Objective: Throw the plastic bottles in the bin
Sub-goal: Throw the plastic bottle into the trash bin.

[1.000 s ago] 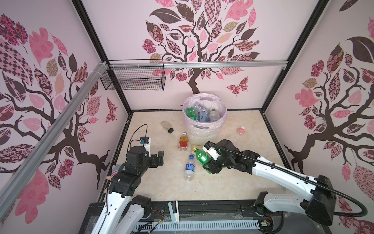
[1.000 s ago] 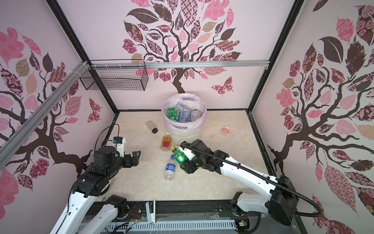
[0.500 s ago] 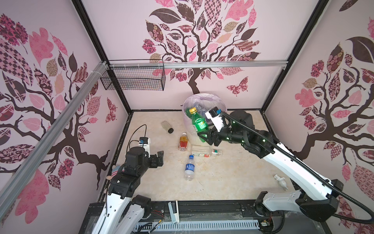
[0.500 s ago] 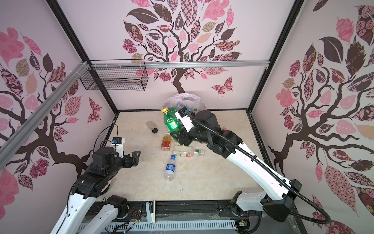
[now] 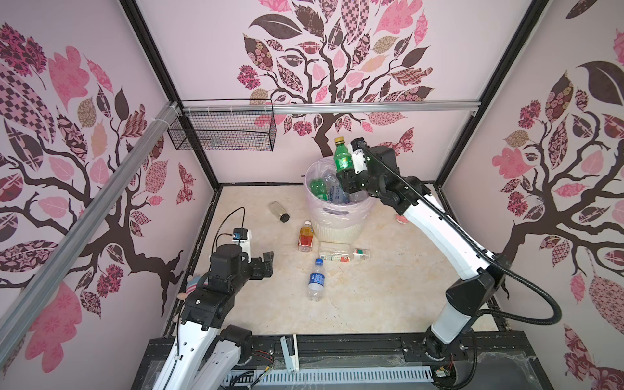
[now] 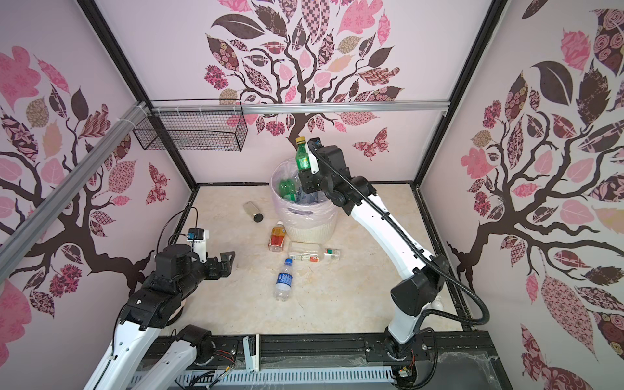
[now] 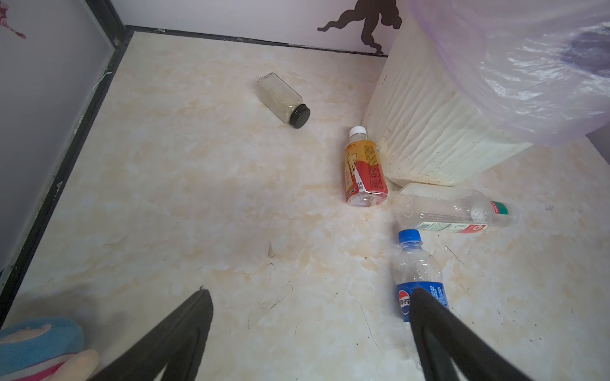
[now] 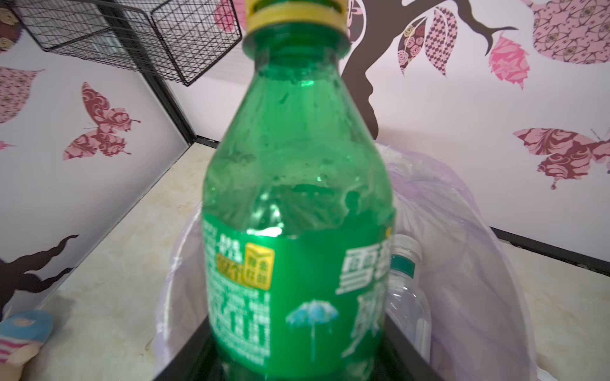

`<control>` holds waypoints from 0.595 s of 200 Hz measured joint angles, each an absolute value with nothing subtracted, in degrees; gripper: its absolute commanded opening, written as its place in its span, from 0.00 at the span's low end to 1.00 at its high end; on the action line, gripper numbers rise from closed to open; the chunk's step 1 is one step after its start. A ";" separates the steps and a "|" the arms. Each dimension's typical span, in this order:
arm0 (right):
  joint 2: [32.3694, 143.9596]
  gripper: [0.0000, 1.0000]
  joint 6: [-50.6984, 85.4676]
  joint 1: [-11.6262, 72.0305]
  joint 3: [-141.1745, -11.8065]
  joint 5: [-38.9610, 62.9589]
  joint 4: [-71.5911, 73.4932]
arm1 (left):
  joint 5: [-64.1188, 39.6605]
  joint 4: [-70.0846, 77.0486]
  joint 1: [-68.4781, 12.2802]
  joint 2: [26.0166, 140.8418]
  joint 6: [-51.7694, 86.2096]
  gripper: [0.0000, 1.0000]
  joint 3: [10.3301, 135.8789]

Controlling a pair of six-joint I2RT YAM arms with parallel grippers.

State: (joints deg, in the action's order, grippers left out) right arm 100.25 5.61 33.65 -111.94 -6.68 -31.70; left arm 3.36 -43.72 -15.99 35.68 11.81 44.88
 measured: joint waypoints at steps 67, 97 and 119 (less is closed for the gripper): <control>103.44 0.58 5.58 33.01 -112.36 -15.90 -34.50 | 2.94 -43.64 -15.99 35.88 11.81 0.95 44.88; 103.42 0.61 5.61 32.51 -110.85 -17.67 -34.37 | 2.63 -43.51 -15.99 36.18 11.81 0.95 44.88; 103.42 0.63 5.61 32.32 -109.36 -18.55 -34.50 | 2.39 -43.35 -15.99 36.25 11.81 0.95 44.88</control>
State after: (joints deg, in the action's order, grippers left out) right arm 103.42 5.61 32.32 -109.36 -18.55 -34.50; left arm 2.39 -43.35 -15.99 36.25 11.81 44.88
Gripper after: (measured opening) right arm 0.617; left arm 0.948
